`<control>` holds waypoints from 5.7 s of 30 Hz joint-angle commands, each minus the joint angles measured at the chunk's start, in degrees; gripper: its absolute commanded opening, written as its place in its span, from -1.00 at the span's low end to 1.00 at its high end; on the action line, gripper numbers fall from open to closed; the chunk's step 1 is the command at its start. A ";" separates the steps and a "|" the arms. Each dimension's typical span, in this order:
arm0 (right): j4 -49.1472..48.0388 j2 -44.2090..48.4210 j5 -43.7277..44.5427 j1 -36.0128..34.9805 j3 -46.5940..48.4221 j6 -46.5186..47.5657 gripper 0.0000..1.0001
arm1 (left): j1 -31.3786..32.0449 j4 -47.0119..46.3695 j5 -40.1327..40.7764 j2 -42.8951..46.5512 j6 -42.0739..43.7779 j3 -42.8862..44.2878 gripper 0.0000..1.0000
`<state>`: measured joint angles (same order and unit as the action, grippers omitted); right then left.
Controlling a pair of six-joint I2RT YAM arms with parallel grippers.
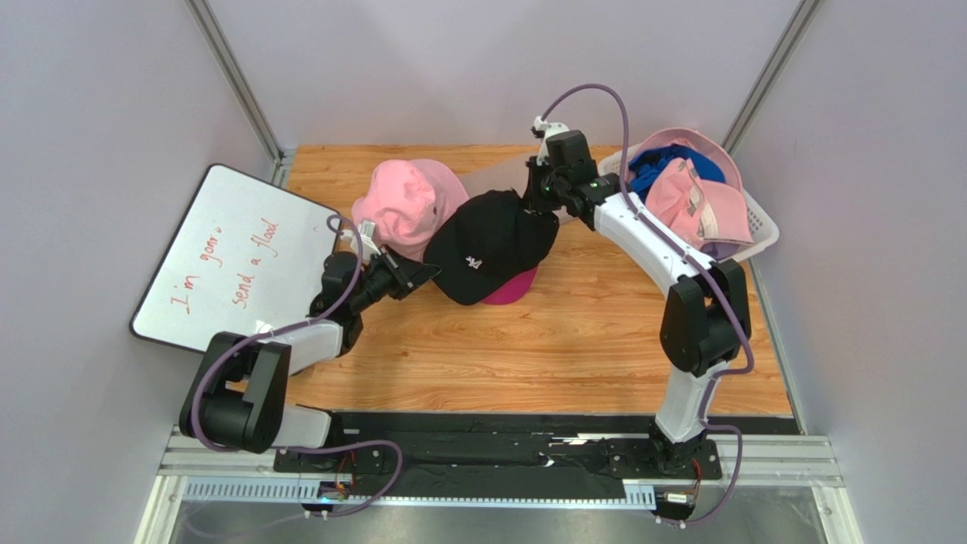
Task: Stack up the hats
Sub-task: Stack the hat on the hat.
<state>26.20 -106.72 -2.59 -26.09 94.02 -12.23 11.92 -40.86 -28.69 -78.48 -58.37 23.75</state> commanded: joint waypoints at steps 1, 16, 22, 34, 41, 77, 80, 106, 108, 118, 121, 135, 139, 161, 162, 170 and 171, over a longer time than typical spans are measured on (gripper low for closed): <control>10.27 4.76 2.32 -0.81 -6.82 -0.16 -1.00 | 0.99 8.78 2.23 -0.01 5.37 1.47 -1.00; 12.13 11.97 8.21 3.32 -17.98 0.36 -1.00 | 5.04 29.32 6.43 -1.32 17.49 12.01 -1.00; 9.67 7.67 8.13 5.17 -19.40 -0.07 -1.00 | 7.32 34.70 10.05 -4.66 22.51 15.27 -1.00; 8.96 8.97 4.70 6.93 -18.26 -0.07 -1.00 | 8.73 35.84 7.77 -5.90 22.16 17.73 -1.00; 13.00 20.03 1.80 9.73 -18.17 0.80 -0.39 | 8.73 37.78 7.16 -3.53 21.81 18.27 -1.00; -2.81 40.62 -0.49 -1.42 -38.12 -2.01 0.27 | 11.45 37.70 2.49 9.32 27.42 16.15 0.84; -3.95 39.57 0.22 -1.42 -38.21 -1.05 0.25 | 12.77 37.96 4.86 7.38 29.10 18.78 0.86; -2.55 37.90 2.24 -1.42 -33.73 2.03 -1.00 | 14.09 22.93 0.92 -6.95 31.30 20.64 0.91; -2.20 37.81 2.15 -1.42 -32.68 1.95 -1.00 | 14.44 22.84 0.13 -7.91 31.12 20.90 0.90; 1.75 37.72 2.42 -1.34 -27.14 3.00 -1.00 | 17.25 20.91 -1.63 -10.55 28.84 20.72 0.89; 2.45 37.20 2.50 -1.42 -25.82 3.35 -1.00 | 18.57 20.74 -1.46 -11.43 28.66 21.25 0.89; 3.60 32.19 8.29 -1.34 -21.25 4.93 -1.00 | 23.32 18.80 -1.37 -16.79 26.99 22.22 0.89; 3.86 30.61 11.99 -1.34 -19.93 5.46 -0.96 | 24.72 17.05 -1.55 -17.41 26.55 22.22 0.89; 4.92 34.02 9.28 -0.02 -20.10 4.41 0.42 | 26.49 38.74 16.37 3.06 36.48 21.96 0.99; 4.92 35.25 8.75 0.42 -21.23 4.06 0.43 | 25.79 38.67 16.21 3.68 36.57 21.43 0.99; 2.73 47.64 -6.68 3.59 -33.53 1.52 0.50 | 21.30 24.46 5.67 -2.02 35.87 16.51 0.99; 0.28 48.52 -8.38 3.59 -35.29 0.72 0.50 | 21.30 22.95 4.88 -2.90 35.69 16.42 0.99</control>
<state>31.22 -62.15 0.21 -22.28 64.97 -8.62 33.01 -10.72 -18.61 -77.76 -23.92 41.93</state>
